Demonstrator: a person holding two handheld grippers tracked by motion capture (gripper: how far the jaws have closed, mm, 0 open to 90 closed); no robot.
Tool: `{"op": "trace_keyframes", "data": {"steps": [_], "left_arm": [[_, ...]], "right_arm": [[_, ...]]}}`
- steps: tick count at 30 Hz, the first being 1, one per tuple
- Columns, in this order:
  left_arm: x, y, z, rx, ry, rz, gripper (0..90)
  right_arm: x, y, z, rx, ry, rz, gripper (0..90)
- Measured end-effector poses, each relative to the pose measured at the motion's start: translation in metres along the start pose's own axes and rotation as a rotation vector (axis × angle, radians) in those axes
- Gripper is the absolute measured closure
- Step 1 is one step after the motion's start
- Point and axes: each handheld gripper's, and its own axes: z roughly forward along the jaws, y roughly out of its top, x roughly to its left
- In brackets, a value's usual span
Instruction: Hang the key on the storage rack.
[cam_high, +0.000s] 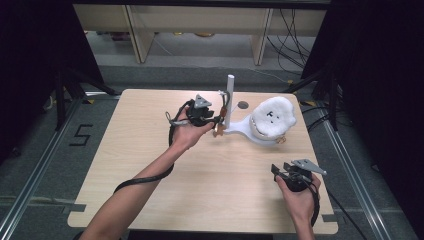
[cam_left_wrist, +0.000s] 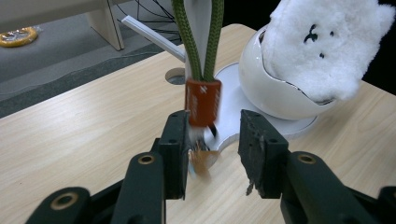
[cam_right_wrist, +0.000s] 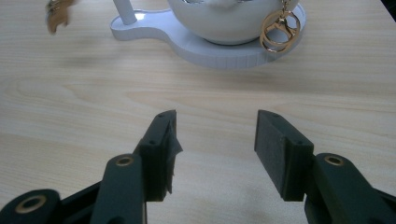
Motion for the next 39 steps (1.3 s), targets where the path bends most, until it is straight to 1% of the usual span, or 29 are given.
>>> {"op": "trace_keyframes", "data": {"steps": [1, 2, 3, 4, 5, 8, 9, 10, 11, 12, 14, 15, 17, 19, 21, 22, 23, 24, 27, 28, 29, 33, 34, 35, 36, 39], "left_arm": [[0.001, 0.0, -0.002, -0.003, -0.004, 0.0, 62.0], [0.002, -0.001, -0.005, 0.013, -0.001, 0.022, 61.7], [0.002, -0.001, -0.007, 0.006, 0.001, 0.014, 61.2], [0.003, -0.002, -0.01, 0.0, 0.002, 0.015, 60.8], [0.005, -0.003, -0.014, 0.012, 0.005, 0.036, 60.1], [0.009, -0.007, -0.023, -0.001, 0.018, 0.047, 56.7], [0.009, -0.008, -0.025, -0.014, 0.021, 0.04, 55.4], [0.01, -0.01, -0.029, -0.018, 0.023, 0.045, 54.2], [0.013, -0.011, -0.034, -0.009, 0.028, 0.066, 53.2], [0.012, -0.014, -0.036, -0.023, 0.031, 0.053, 52.0], [0.015, -0.018, -0.043, -0.01, 0.035, 0.07, 50.1], [0.016, -0.02, -0.047, -0.013, 0.035, 0.073, 49.7], [0.018, -0.023, -0.053, -0.02, 0.041, 0.067, 48.7], [0.019, -0.027, -0.058, -0.024, 0.039, 0.067, 47.6], [0.02, -0.031, -0.064, -0.019, 0.045, 0.07, 47.0], [0.021, -0.035, -0.066, -0.02, 0.045, 0.071, 46.7], [0.022, -0.038, -0.07, -0.006, 0.046, 0.084, 46.5], [0.022, -0.041, -0.071, -0.011, 0.044, 0.072, 46.3], [0.025, -0.052, -0.078, -0.009, 0.052, 0.065, 45.8], [0.027, -0.055, -0.081, -0.004, 0.055, 0.068, 45.7], [0.028, -0.06, -0.084, -0.005, 0.056, 0.062, 45.6], [0.035, -0.074, -0.096, 0.011, 0.073, 0.06, 45.2], [0.036, -0.077, -0.097, -0.002, 0.072, 0.046, 45.1], [0.037, -0.081, -0.1, 0.004, 0.081, 0.043, 45.0], [0.038, -0.083, -0.102, -0.002, 0.079, 0.035, 44.8], [0.042, -0.094, -0.111, 0.001, 0.09, 0.03, 44.6]], "right_arm": [[-0.003, 0.0, 0.001, -0.004, -0.005, -0.043, 49.8], [0.0, 0.0, 0.0, 0.007, -0.01, -0.011, 49.8], [-0.001, 0.001, 0.0, 0.0, 0.008, -0.022, 49.8], [-0.001, 0.001, 0.0, -0.006, 0.013, -0.019, 49.8], [-0.001, 0.001, 0.0, -0.008, 0.01, -0.017, 49.8], [-0.001, 0.001, 0.0, -0.007, 0.005, -0.012, 49.8], [-0.001, 0.001, 0.0, -0.008, 0.005, -0.012, 49.8], [-0.001, 0.001, 0.0, -0.007, 0.005, -0.011, 49.8], [-0.001, 0.001, 0.0, -0.008, 0.004, -0.011, 49.8], [-0.001, 0.001, 0.0, -0.01, 0.006, -0.012, 49.8], [-0.001, 0.001, 0.0, -0.01, 0.007, -0.012, 49.8], [0.0, 0.001, 0.0, -0.009, 0.006, -0.013, 49.8], [0.0, 0.001, 0.0, -0.004, 0.0, -0.013, 49.7], [0.001, 0.001, 0.0, -0.003, 0.004, -0.011, 49.7], [0.001, 0.001, 0.0, -0.003, 0.007, -0.013, 49.6], [0.001, 0.001, 0.001, -0.003, -0.001, -0.017, 49.6], [0.001, 0.001, 0.001, -0.005, -0.001, -0.017, 49.6], [0.001, 0.001, 0.001, -0.005, 0.001, -0.013, 49.6], [0.001, 0.001, 0.001, -0.004, -0.002, -0.014, 49.5], [0.001, 0.001, 0.0, 0.003, -0.005, -0.015, 49.5], [0.001, 0.001, 0.0, 0.008, -0.004, -0.013, 49.5], [0.001, 0.001, 0.0, 0.008, -0.006, -0.013, 49.4], [0.001, 0.001, 0.0, 0.01, -0.004, -0.016, 49.4], [0.001, 0.001, 0.001, 0.004, 0.002, -0.015, 49.4], [0.005, 0.0, 0.0, 0.01, 0.004, 0.037, 49.4], [0.005, 0.0, 0.001, 0.01, 0.0, 0.024, 49.4]]}}
